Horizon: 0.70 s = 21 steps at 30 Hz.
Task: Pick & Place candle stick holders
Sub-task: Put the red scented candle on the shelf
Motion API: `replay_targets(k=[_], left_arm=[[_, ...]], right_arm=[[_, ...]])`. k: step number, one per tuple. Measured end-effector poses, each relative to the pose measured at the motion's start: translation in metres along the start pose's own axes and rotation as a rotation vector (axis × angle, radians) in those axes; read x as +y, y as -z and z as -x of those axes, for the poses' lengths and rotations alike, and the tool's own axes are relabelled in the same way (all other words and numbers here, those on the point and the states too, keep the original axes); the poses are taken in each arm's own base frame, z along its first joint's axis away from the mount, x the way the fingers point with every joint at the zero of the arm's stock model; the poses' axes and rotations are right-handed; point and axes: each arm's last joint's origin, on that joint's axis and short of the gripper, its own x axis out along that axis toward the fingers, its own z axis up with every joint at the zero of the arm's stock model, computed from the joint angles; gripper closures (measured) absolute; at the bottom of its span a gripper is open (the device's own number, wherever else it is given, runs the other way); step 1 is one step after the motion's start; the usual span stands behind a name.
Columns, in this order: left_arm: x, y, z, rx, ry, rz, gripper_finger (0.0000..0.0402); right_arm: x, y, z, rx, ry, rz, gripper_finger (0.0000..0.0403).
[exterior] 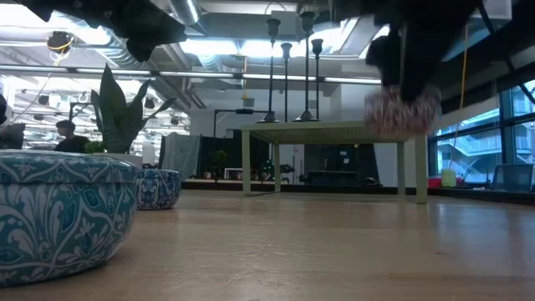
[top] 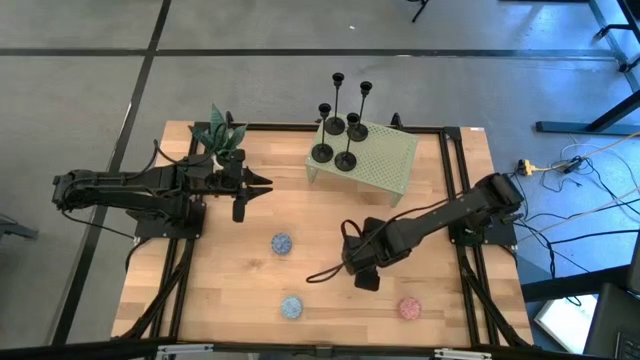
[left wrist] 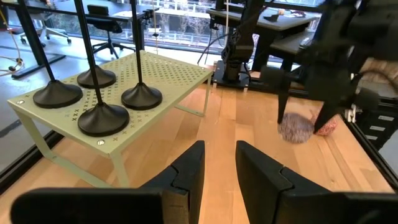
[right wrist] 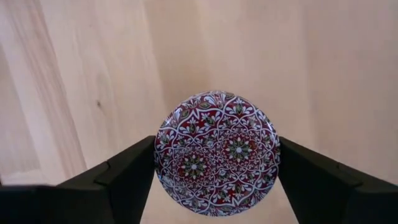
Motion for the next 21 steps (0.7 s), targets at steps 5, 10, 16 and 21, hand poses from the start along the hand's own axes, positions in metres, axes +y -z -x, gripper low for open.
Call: replay_targets(k=[5, 10, 16, 21], left_arm=[[0.0, 0.0, 0.0, 0.0, 0.0, 0.0, 0.0315], [0.0, 0.0, 0.0, -0.001, 0.0, 0.002, 0.0315], [0.0, 0.0, 0.0, 0.0, 0.0, 0.002, 0.0315], [0.0, 0.0, 0.0, 0.0, 0.0, 0.002, 0.0315]], right_arm=[[-0.006, -0.008, 0.037, 0.011, 0.085, 0.016, 0.0101], [-0.025, -0.016, 0.068, 0.037, 0.177, 0.03, 0.0098], [-0.061, -0.027, 0.087, 0.091, 0.251, 0.038, 0.0098], [-0.099, -0.037, 0.092, 0.105, 0.264, 0.048, 0.0098]])
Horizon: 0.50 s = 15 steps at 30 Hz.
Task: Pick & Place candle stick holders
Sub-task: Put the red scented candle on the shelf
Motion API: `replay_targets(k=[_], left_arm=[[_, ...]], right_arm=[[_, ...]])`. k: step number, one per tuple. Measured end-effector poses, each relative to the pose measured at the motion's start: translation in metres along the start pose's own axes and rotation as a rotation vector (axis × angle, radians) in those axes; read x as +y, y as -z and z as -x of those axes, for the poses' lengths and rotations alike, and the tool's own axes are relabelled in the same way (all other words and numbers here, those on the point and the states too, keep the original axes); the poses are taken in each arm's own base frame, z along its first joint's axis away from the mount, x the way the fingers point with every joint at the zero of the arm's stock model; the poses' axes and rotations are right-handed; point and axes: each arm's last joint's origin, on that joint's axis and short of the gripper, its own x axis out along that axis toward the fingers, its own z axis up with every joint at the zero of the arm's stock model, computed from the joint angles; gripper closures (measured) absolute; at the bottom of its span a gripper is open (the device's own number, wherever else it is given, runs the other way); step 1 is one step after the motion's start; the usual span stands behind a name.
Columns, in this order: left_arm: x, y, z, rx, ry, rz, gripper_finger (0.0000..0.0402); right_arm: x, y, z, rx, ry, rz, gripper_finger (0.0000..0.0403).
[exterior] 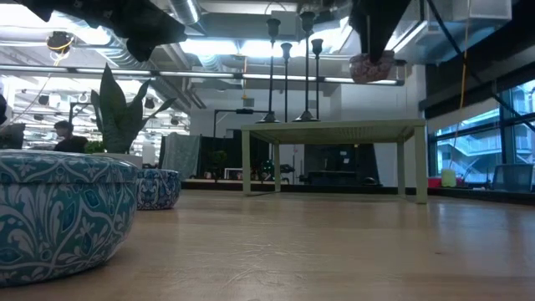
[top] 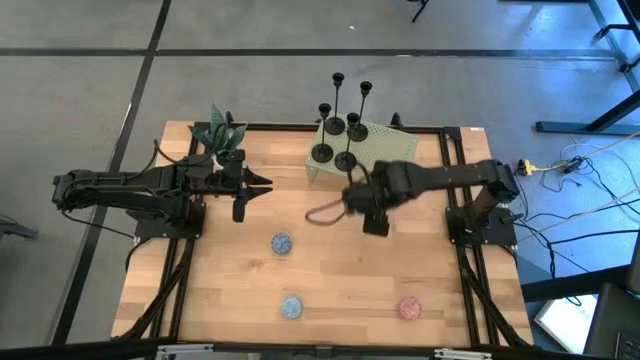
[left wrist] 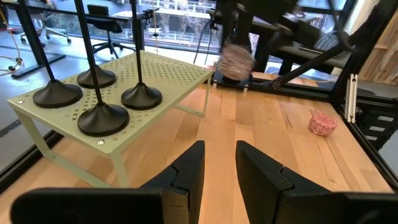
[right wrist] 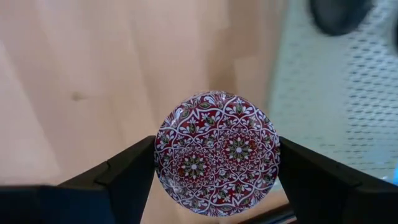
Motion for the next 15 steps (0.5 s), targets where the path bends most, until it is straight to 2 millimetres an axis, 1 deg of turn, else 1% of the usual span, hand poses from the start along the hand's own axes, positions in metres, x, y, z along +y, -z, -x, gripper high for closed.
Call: replay_targets(k=[6, 10, 15], left_arm=[[0.0, 0.0, 0.0, 0.0, 0.0, 0.0, 0.0315], [0.0, 0.0, 0.0, 0.001, 0.0, 0.015, 0.0315], [0.0, 0.0, 0.0, 0.001, 0.0, 0.045, 0.0315]], right_arm=[[-0.057, 0.0, 0.0, -0.008, 0.043, -0.038, 0.0097], [-0.093, -0.001, -0.007, -0.004, 0.046, -0.115, 0.0097], [-0.12, -0.001, -0.028, 0.03, 0.018, -0.129, 0.0097]])
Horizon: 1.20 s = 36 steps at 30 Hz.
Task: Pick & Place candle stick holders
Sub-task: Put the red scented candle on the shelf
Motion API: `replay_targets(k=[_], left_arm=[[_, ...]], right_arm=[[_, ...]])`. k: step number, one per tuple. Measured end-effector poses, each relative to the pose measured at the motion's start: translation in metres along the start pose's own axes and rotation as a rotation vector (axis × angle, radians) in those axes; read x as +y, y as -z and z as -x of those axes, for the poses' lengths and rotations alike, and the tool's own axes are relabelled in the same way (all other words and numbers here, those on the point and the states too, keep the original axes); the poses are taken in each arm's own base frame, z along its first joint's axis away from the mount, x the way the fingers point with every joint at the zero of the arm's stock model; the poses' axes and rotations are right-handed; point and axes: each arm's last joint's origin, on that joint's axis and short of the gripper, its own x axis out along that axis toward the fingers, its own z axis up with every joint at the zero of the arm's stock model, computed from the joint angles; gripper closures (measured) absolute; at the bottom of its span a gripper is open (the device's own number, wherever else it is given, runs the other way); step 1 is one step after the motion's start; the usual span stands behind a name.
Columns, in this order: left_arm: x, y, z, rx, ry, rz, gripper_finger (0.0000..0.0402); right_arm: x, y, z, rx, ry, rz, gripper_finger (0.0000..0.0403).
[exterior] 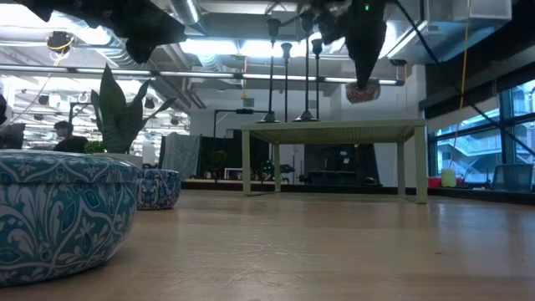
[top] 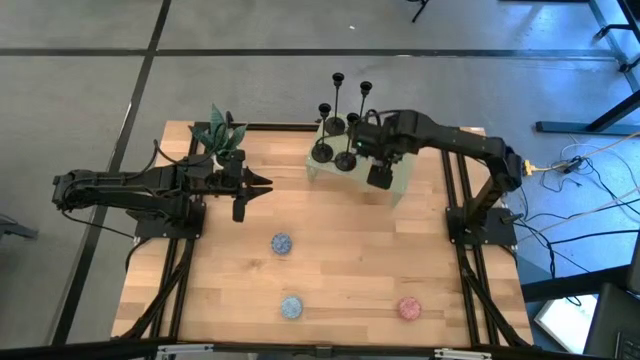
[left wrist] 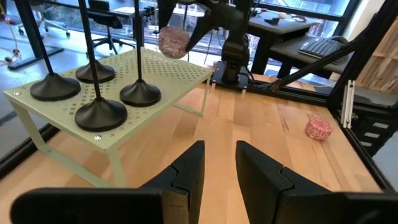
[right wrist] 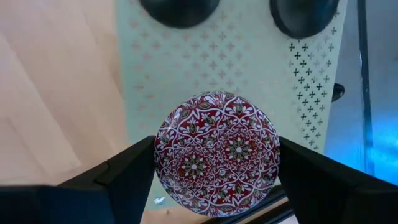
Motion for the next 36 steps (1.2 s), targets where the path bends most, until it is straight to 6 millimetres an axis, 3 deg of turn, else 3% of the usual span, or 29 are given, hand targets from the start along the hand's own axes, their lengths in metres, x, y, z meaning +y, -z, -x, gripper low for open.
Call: replay_targets(k=[9, 20, 28, 36], left_arm=[[0.0, 0.0, 0.0, 0.0, 0.0, 0.008, 0.0315], [0.0, 0.0, 0.0, 0.0, -0.003, 0.008, 0.0315], [0.0, 0.0, 0.0, -0.001, -0.003, 0.017, 0.0315], [0.0, 0.0, 0.0, 0.001, 0.0, 0.06, 0.0315]], right_arm=[[-0.031, 0.0, -0.031, 0.034, -0.079, -0.017, 0.0104], [-0.01, -0.001, -0.027, 0.025, -0.171, 0.052, 0.0096], [0.006, 0.012, -0.015, 0.103, -0.171, 0.008, 0.0096], [0.018, 0.038, 0.024, -0.001, -0.181, -0.033, 0.0094]])
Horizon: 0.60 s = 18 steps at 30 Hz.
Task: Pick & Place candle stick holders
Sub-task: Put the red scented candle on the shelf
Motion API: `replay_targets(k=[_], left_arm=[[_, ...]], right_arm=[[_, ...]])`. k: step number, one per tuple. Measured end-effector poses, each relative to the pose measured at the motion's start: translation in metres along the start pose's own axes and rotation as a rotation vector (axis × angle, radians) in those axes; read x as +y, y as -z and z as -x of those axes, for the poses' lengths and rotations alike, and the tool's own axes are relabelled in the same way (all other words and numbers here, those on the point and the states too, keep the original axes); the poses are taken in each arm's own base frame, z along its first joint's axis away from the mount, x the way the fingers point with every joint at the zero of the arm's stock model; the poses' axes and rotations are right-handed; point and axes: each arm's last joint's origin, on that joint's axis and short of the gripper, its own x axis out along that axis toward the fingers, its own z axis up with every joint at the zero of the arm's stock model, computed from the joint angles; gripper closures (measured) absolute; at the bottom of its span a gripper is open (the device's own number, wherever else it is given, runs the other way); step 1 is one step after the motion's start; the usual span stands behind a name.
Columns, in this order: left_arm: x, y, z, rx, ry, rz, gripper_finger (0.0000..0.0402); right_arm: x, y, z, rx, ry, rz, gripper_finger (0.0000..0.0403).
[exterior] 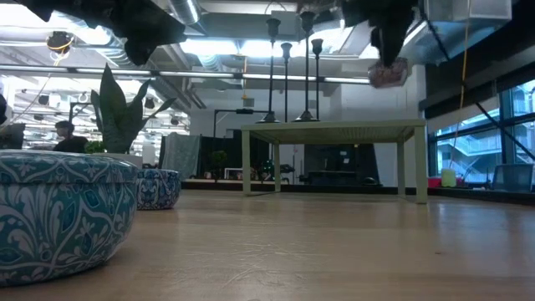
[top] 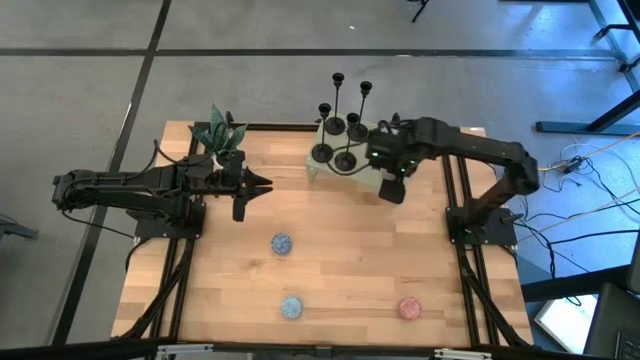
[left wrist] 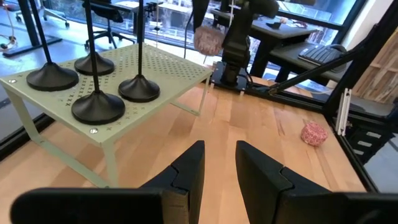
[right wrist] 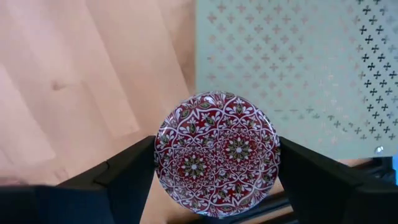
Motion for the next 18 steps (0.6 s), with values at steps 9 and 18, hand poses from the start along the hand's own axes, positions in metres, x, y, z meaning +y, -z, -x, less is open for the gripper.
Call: replay_targets(k=[9, 18], left_arm=[[0.0, 0.0, 0.0, -0.001, 0.002, 0.001, 0.0315], [0.0, 0.0, 0.0, -0.003, -0.003, 0.001, 0.0315]], right_arm=[[-0.001, 0.063, 0.0, -0.087, 0.035, -0.101, 0.0094], [-0.015, 0.091, -0.026, -0.221, 0.044, -0.141, 0.0093]])
